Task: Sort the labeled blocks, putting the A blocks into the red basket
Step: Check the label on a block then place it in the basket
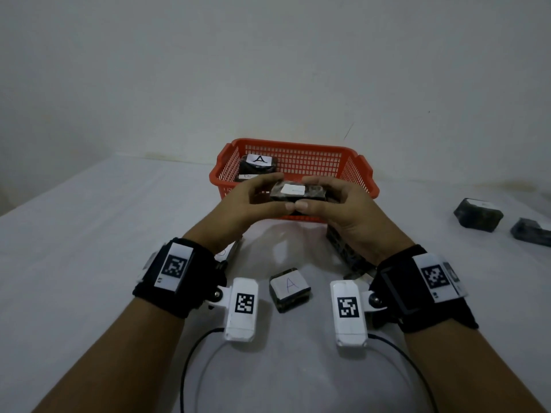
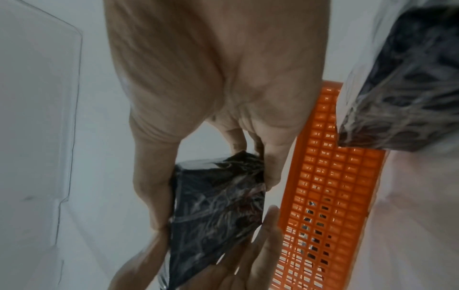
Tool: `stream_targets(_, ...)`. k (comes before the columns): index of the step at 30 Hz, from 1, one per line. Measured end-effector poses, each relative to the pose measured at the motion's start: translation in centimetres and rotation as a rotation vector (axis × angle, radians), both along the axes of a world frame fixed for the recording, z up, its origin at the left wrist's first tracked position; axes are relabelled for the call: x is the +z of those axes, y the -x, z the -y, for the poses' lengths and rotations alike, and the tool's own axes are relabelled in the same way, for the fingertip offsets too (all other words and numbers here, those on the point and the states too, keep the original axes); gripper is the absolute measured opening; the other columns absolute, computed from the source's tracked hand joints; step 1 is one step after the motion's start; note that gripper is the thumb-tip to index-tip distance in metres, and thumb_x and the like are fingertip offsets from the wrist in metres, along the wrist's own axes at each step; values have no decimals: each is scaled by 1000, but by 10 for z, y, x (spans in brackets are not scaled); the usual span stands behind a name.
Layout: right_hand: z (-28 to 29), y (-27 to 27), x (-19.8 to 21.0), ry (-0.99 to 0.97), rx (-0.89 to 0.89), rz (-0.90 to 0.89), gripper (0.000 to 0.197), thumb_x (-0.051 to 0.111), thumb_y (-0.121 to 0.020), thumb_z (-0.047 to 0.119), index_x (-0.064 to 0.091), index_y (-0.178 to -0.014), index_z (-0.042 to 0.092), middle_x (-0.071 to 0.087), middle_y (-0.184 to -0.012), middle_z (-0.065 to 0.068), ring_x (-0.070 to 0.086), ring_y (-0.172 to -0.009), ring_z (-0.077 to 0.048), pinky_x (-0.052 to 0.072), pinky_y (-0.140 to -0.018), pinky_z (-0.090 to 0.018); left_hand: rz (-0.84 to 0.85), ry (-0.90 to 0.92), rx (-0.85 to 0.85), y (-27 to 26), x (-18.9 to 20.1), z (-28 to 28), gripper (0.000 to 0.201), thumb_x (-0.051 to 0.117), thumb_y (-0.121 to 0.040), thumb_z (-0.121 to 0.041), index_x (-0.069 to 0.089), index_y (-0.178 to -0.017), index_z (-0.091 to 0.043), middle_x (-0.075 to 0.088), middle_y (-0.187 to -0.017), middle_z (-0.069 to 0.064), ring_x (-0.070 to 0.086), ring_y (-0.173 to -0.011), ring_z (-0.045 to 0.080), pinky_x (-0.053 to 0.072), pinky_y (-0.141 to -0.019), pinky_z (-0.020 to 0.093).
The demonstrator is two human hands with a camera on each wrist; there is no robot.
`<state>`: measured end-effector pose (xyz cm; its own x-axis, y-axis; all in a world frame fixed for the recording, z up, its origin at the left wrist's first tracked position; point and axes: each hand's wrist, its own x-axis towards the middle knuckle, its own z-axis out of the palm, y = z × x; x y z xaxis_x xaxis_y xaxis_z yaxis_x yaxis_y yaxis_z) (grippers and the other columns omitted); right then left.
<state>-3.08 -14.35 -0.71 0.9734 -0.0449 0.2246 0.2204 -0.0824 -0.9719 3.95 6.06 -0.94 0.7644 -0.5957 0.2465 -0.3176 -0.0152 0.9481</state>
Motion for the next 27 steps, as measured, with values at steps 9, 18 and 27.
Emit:
stream_targets(9, 3, 3, 2, 16, 64, -20, 80, 93, -66, 17, 60, -138, 11, 69, -136, -9, 66, -129, -20, 51, -113, -42, 25, 30, 19, -2, 4, -6, 85, 82, -71, -27, 48, -148, -13, 68, -132, -4, 66, -122, 9, 52, -108, 33)
stream_targets(18, 8, 4, 4, -45, 95, -28, 80, 88, -66, 23, 59, -140, 8, 69, -136, -11, 66, -129, -25, 49, -114, -47, -1, -5, -30, 0, 4, -6, 96, 84, -65, -33, 43, -151, -20, 63, -139, -4, 62, -127, 9, 50, -109, 33)
stream_targets(27, -3, 6, 11, -143, 24, -125, 65, 83, -83, 20, 59, -142, 6, 69, -135, -14, 69, -125, -27, 59, -101, -37, 47, 76, 159, -1, 1, 0, 89, 94, -65, -29, 52, -143, -22, 63, -136, -1, 65, -122, 11, 55, -104, 34)
